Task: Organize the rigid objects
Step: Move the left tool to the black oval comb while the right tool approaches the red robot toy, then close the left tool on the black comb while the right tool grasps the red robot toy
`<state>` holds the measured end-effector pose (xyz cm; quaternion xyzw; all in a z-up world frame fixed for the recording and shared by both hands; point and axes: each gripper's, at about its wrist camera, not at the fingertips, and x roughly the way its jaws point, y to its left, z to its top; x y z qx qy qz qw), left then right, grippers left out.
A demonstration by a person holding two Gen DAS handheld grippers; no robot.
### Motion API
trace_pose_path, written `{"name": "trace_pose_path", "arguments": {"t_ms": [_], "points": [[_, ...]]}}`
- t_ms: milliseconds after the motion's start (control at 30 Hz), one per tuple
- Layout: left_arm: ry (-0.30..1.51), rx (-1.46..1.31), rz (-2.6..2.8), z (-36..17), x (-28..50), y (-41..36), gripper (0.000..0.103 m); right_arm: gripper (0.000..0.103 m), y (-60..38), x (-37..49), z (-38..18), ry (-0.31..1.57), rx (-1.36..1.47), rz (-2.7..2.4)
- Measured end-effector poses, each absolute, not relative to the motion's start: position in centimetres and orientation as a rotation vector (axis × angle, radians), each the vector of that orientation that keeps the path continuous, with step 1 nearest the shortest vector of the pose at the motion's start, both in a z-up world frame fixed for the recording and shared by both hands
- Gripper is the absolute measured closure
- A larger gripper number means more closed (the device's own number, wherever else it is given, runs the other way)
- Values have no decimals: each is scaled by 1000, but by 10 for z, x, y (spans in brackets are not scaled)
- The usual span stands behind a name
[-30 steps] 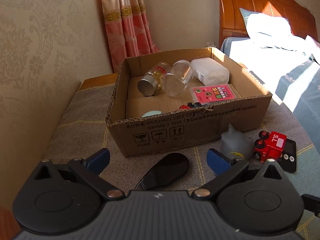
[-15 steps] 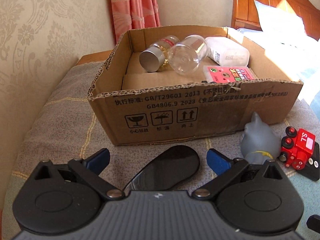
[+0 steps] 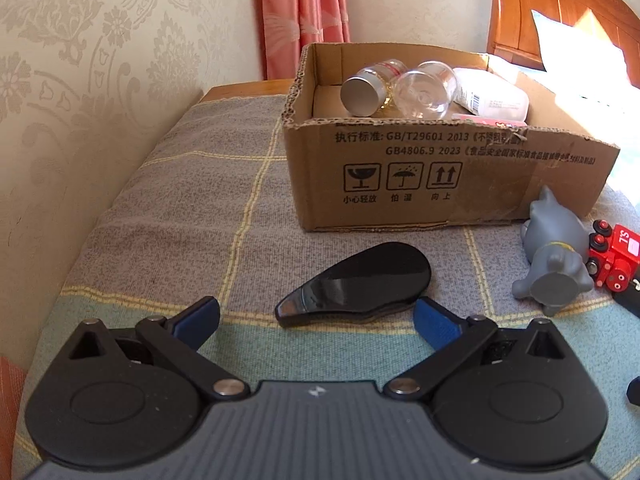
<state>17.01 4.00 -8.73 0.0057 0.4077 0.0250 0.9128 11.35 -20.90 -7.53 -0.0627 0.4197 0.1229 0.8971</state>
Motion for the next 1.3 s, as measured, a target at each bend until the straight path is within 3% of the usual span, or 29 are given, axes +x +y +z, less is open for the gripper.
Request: {"name": "trace_pose_path", "arguments": {"t_ms": [833, 1300], "points": [[812, -15, -2, -91, 188, 14, 0, 0, -211, 130, -81, 875, -208, 276], [788, -44, 62, -92, 182, 15, 0, 1, -208, 157, -67, 764, -298, 399]]}}
